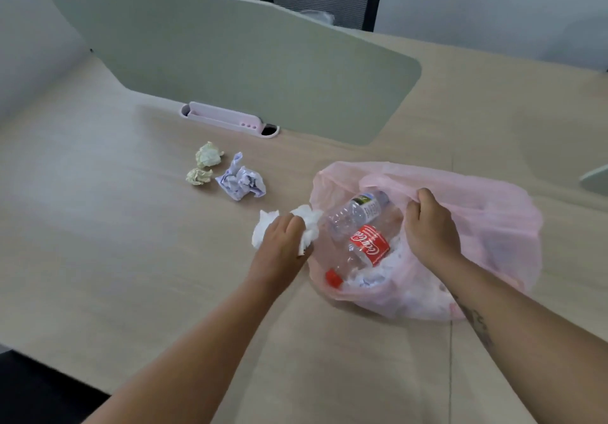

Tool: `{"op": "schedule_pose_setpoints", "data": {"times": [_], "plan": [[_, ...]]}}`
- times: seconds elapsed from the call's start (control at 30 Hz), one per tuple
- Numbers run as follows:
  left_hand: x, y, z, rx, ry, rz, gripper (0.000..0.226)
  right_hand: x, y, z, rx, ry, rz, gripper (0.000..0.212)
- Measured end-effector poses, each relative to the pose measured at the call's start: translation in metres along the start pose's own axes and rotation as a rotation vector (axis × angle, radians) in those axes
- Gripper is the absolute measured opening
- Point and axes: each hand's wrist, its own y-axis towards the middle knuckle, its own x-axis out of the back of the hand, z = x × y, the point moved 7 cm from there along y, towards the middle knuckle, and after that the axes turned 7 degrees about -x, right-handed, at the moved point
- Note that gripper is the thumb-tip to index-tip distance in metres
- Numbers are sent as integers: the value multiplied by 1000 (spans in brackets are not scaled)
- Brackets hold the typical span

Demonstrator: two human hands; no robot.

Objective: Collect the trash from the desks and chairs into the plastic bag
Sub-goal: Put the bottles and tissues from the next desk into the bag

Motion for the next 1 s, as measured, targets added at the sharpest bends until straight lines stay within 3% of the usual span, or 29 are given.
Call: {"op": "schedule_pose_setpoints", "data": {"times": [0.13, 0.17, 0.3, 0.37, 0.43, 0.5, 0.53, 0.6, 0.7, 0.77, 0.87, 0.93, 1.0], "plan": [[-26, 41, -72, -134, -62, -2, 16, 23, 3, -12, -30, 65, -51, 15], [-39, 46, -86, -155, -42, 67, 21, 27, 4, -15, -36, 81, -63, 15], [-81, 45, -97, -107, 121, 519, 77, 36, 10, -31, -60, 130, -53, 22], [-69, 48, -93, -134, 89, 454, 87, 35, 12, -35, -69, 132, -40, 23], [-41, 47, -80, -103, 21, 208, 85, 32, 11, -37, -73, 142, -28, 29], [-20, 31, -43, 80, 27, -19, 83, 29, 10, -35, -67, 152, -15, 34], [-17, 16, -17, 203, 52, -55, 85, 28, 9, -34, -66, 158, -14, 34], [-26, -17, 29, 358, 140, 60, 86, 23, 9, -34, -71, 163, -12, 34], [-38, -54, 57, 328, 345, 326, 60, 15, 10, -34, -65, 146, 1, 32], [-33, -55, 55, 247, 309, 265, 37, 15, 9, -31, -49, 132, 0, 31], [-19, -27, 37, 293, 74, 137, 12, 19, 12, -28, -21, 131, -29, 24], [-12, 5, 10, 274, -76, 28, 17, 21, 15, -28, -26, 141, -54, 21], [-12, 35, -36, 142, -202, 7, 27, 23, 17, -28, -34, 144, -66, 22]]}}
